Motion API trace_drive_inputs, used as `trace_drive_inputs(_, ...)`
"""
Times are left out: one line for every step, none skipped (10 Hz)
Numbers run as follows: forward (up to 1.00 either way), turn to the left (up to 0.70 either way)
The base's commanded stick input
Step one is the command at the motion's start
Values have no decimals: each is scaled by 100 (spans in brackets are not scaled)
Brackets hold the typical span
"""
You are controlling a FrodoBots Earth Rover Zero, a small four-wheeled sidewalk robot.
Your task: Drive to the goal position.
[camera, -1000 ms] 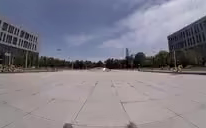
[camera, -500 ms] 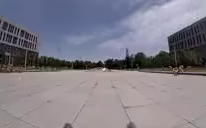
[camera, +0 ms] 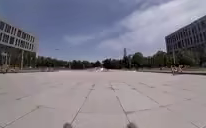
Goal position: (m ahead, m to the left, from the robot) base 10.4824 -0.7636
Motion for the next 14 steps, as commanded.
trace_drive_inputs(45, 0)
trace_drive_inputs(45, 0)
trace_drive_inputs(45, 0)
trace_drive_inputs(45, -10)
trace_drive_inputs(45, -20)
trace_drive_inputs(45, -27)
trace_drive_inputs(45, -27)
trace_drive_inputs(45, -27)
trace_drive_inputs(45, -27)
trace_drive_inputs(45, -27)
trace_drive_inputs(45, -27)
trace_drive_inputs(45, -17)
trace_drive_inputs(45, -1)
trace_drive_inputs(45, 0)
